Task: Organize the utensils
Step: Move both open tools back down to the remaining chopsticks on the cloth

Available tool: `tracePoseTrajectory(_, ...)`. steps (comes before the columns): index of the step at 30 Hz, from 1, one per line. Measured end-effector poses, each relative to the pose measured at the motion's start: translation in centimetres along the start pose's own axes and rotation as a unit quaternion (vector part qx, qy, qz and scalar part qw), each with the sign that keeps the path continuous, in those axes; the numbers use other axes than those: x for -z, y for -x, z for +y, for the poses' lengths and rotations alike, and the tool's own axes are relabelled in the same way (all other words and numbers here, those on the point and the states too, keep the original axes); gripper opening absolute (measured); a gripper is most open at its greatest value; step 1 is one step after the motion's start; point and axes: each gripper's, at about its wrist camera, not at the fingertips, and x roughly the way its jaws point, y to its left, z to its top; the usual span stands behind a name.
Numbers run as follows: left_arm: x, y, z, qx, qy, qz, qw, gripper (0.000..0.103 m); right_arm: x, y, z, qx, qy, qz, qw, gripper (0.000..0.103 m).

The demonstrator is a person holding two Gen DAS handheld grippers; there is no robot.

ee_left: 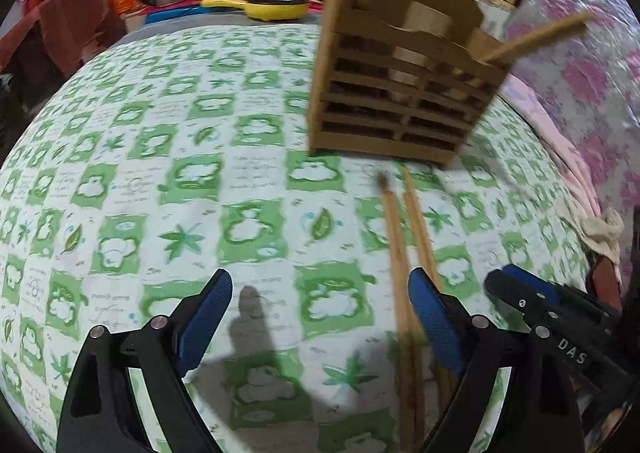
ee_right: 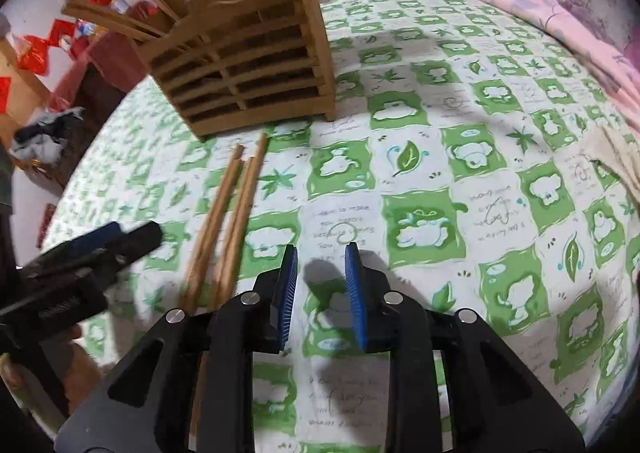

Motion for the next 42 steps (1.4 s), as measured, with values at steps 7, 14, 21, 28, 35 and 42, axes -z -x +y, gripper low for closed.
tracePoseTrajectory(7,0.5,-1.8,-1.0,-0.017,-0.027,0.029,0.9991,0.088,0.1,0.8,-1.4,-0.027,-0.025,-0.006,0.999,0.035)
tracePoseTrajectory(14,0.0,-2.1,-0.1,-0.043,-0.016,0.022,0.9987,0.088,-0.1,0.6,-0.9,-0.027,-0.021,-0.004,0.999,0.037)
tracePoseTrajectory(21,0.1,-2.1,-1.0,-0.034,-0.037,0.025,0.9984,0.088,-0.2,0.9,-1.7,-0.032,-0.036,-0.008,0.999,0.038)
tracePoseTrajectory(28,-0.7,-2.7,0.7,-0.097,-0.002,0.018,0.9952,0.091,-0.2,0.9,-1.8,-0.030,-0.040,-0.009,0.999,0.041)
tracePoseTrajectory(35,-0.7,-1.1,0.9,-0.013,0.001,0.015,0.9998,0.089,-0.2,0.9,-1.8,-0.032,-0.039,-0.011,0.999,0.041)
tracePoseTrajectory(42,-0.1,-1.7,0.4,-0.178,-0.036,-0.004,0.9834,0.084,-0.2,1.0,-2.0,-0.034,-0.047,-0.012,0.998,0.042)
